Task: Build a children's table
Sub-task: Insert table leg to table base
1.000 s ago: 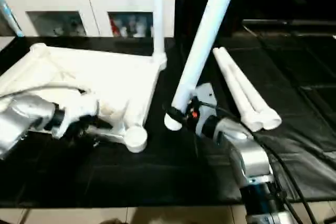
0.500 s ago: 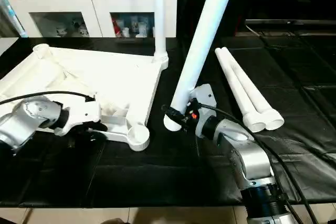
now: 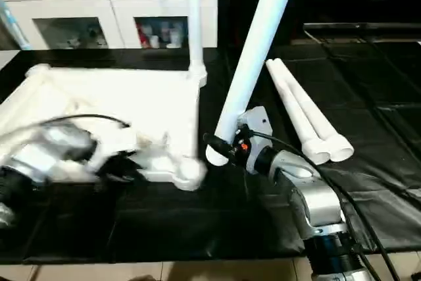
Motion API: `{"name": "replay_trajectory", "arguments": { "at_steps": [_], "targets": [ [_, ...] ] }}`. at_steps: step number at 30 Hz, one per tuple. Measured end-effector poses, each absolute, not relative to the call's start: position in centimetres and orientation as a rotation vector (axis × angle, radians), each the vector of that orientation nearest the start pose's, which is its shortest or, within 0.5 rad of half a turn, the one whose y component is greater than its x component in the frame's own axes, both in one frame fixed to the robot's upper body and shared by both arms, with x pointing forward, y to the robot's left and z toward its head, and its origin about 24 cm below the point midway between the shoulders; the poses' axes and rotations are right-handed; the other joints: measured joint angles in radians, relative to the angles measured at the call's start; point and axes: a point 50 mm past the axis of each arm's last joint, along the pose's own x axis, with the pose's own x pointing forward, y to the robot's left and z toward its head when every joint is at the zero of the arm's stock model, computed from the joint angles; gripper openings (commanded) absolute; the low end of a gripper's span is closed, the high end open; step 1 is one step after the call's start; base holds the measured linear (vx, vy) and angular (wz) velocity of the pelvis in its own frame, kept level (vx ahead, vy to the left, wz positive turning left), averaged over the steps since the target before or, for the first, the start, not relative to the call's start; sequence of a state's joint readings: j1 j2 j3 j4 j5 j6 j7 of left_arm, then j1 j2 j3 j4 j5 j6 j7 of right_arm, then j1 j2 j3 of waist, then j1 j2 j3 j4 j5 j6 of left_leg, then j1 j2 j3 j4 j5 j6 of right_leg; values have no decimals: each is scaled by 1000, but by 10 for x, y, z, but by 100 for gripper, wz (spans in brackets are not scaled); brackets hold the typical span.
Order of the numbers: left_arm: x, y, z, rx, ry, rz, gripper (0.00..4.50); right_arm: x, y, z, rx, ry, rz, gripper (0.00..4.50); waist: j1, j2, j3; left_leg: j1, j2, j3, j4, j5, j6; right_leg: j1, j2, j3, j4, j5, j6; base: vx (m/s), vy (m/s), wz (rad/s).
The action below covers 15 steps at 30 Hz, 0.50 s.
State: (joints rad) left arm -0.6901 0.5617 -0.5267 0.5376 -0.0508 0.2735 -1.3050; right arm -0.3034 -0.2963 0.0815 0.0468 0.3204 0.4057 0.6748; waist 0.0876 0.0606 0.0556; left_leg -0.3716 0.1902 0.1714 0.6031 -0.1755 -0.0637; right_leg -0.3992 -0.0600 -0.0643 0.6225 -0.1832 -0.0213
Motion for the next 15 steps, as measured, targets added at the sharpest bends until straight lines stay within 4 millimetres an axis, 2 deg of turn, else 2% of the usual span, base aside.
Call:
{"name": "replay_trajectory", "arguments": {
  "at_steps": [5,8,11,15],
  "targets": [
    [321,131,58,376,705,-1293,0,293,-134,82,49,181,824,192,-1,1,0,1,0,0,0,0,0,1,0,0,0,0,0,0,0,0],
    [325,120,56,306,702,-1187,0,293,-134,81,55,180,825,192,-11,1,-1,2,0,0,0,0,0,1,1,0,0,-1,2,0,0,0],
    [327,124,55,285,702,-1098,0,293,-134,81,57,181,823,192,-31,2,-1,3,0,-2,-1,0,0,1,1,-1,1,-1,3,0,0,0],
    [327,131,54,259,685,-1011,0,293,-135,82,62,179,821,192,-40,2,-1,3,0,-2,-2,0,0,0,1,-2,0,-1,4,0,0,0]
  ]
}}
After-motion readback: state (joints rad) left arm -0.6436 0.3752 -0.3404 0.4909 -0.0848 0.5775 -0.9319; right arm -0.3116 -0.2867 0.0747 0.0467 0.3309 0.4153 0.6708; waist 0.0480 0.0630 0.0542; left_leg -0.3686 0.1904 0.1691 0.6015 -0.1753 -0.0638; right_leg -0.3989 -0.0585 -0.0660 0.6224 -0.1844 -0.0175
